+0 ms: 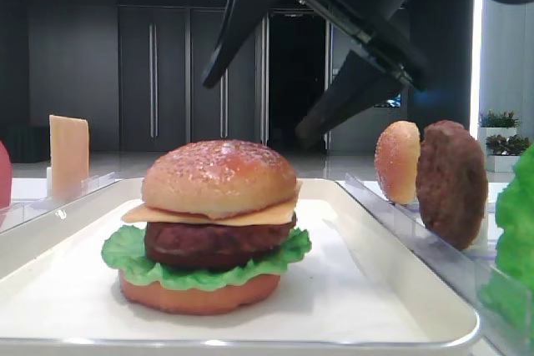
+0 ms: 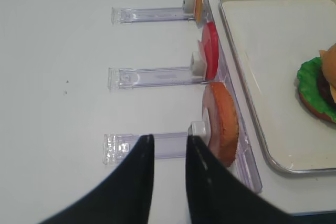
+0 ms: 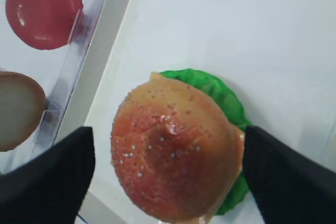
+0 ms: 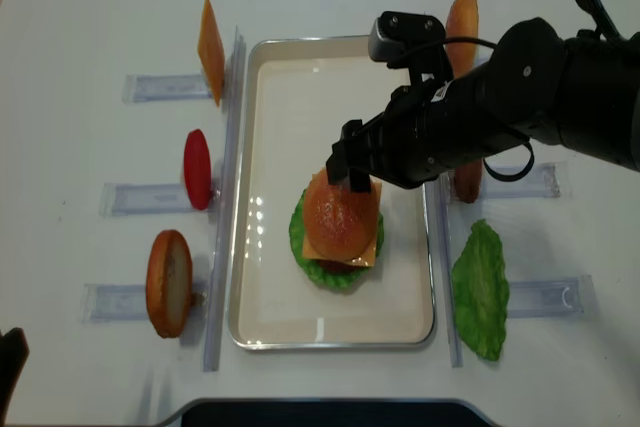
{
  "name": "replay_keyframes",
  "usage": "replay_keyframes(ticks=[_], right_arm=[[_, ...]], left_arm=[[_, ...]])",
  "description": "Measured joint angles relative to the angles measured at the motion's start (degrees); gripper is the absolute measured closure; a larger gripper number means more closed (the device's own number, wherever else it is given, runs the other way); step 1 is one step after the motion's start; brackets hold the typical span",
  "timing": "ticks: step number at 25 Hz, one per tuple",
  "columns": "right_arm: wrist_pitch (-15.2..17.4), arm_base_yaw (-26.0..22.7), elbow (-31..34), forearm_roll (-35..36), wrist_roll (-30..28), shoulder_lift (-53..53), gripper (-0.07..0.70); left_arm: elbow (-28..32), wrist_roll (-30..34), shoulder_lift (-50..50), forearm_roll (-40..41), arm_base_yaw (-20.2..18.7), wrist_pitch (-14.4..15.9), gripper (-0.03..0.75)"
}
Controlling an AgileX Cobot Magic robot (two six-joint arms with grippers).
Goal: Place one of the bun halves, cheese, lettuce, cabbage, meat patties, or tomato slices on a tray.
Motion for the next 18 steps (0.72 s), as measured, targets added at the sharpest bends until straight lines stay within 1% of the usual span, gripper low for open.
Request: replay_keyframes(ticks=[3, 7, 10, 13, 15, 18], right_arm=[[3.18, 0.0, -2.28, -7.29, 6.57, -0.85, 0.056], [9.51, 0.0, -6.38, -18.3, 14.95, -1.77, 0.056], [14.67, 0.0, -9.89, -24.86, 18.37, -2.4, 0.056], [19.91, -0.73, -13.34, -29.53, 21.21, -2.7, 0.056], [23.56, -2.1, -15.31, -31.97, 22.83, -2.89, 0.056], [28.46, -5.78, -17.0, -33.51, 23.48, -3.25, 0.056]], left_arm=[[0.0, 0.0, 0.0, 0.0, 0.0, 0.0, 0.557], [0.0, 0.0, 0.0, 0.0, 0.0, 0.0, 0.557], [0.0, 0.0, 0.0, 0.0, 0.0, 0.0, 0.557], [0.0, 0.0, 0.0, 0.0, 0.0, 0.0, 0.557], [0.0, 0.0, 0.0, 0.0, 0.0, 0.0, 0.557], [0.0, 0.0, 0.0, 0.0, 0.0, 0.0, 0.557]])
